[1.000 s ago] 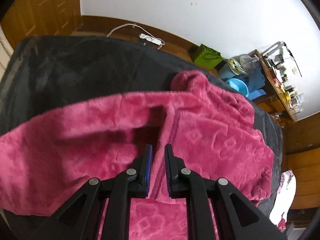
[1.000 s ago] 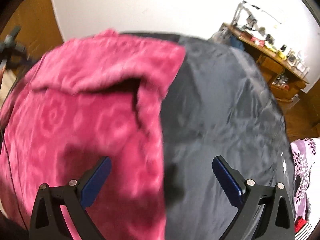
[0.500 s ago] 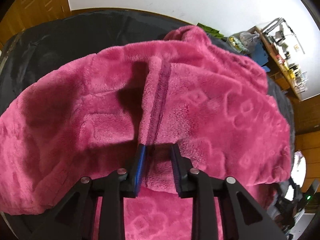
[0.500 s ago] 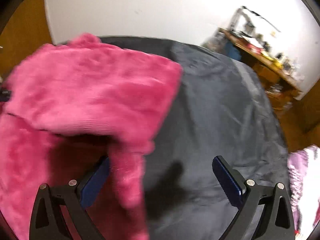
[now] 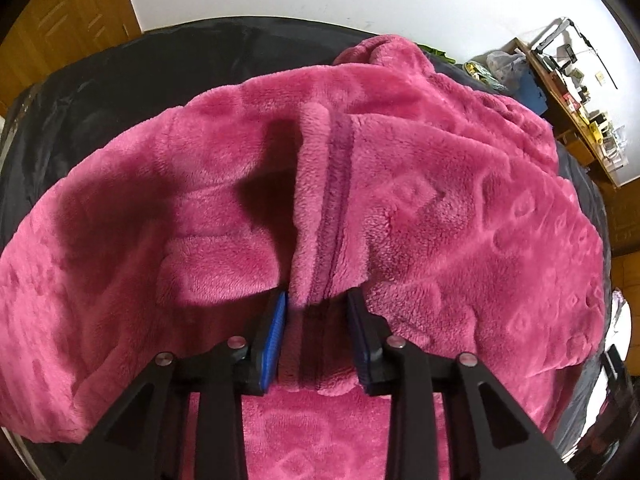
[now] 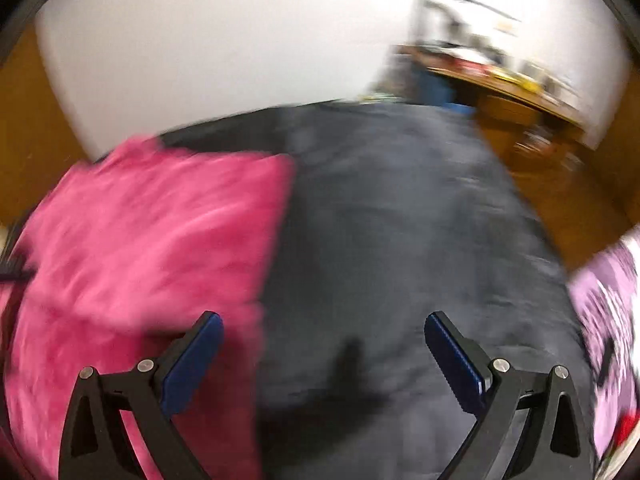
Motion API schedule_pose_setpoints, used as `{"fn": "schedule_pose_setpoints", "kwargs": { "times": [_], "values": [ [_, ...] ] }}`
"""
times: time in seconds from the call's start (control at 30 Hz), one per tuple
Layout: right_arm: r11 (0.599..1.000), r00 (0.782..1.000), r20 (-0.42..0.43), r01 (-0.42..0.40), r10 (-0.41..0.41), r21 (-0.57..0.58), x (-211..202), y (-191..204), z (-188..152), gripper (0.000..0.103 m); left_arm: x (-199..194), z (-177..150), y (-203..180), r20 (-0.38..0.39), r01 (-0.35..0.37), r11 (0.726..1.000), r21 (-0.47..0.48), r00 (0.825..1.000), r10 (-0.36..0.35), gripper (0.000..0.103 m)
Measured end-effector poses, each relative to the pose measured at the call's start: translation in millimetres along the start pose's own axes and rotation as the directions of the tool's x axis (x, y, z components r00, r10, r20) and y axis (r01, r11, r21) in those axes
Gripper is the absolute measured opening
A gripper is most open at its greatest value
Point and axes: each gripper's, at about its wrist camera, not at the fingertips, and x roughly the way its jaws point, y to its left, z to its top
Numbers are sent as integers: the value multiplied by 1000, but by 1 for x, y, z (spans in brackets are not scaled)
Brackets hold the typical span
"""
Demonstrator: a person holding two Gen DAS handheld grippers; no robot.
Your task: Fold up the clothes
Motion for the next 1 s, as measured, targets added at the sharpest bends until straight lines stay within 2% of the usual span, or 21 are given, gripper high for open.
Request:
{"fn": "schedule_pose_setpoints", "kwargs": {
  "times": [0.1, 0.17, 0.27, 0.3, 0.4, 0.6, 0.83, 1.0],
  "values": [
    [989, 1000, -21, 18, -22, -150, 12, 36, -3, 102, 1, 1, 0, 2, 6, 1000, 3, 1000, -6, 34],
    [974, 996, -34, 73, -82, -216, 25, 50, -2, 102, 2, 0, 0, 6, 10, 1000, 6, 1000, -10, 34],
    [967, 979, -43, 190, -200, -172, 41, 29, 2, 102, 2, -1, 1, 11, 15, 1000, 9, 1000, -15, 34],
    [971, 977, -49, 199, -207, -131, 43, 18, 4, 102, 2, -1, 1, 12, 17, 1000, 11, 1000, -17, 34],
    [990, 986, -98, 137, -136, 11, 49, -13, 3, 102, -2, -6, 7, 19, 19, 1000, 21, 1000, -19, 35],
    [988, 984, -112, 146, -140, 46, 50, -12, 3, 102, -4, -7, 10, 31, 25, 999, 32, 999, -26, 35],
    [991, 991, -27, 129, -130, -47, 5, 14, 7, 102, -21, -22, 26, 26, 35, 999, -34, 999, -35, 35],
    [994, 998, 49, 34, -29, -99, -9, 43, 23, 102, -46, -44, 20, 55, 17, 1000, -20, 998, -15, 35]
  ]
}}
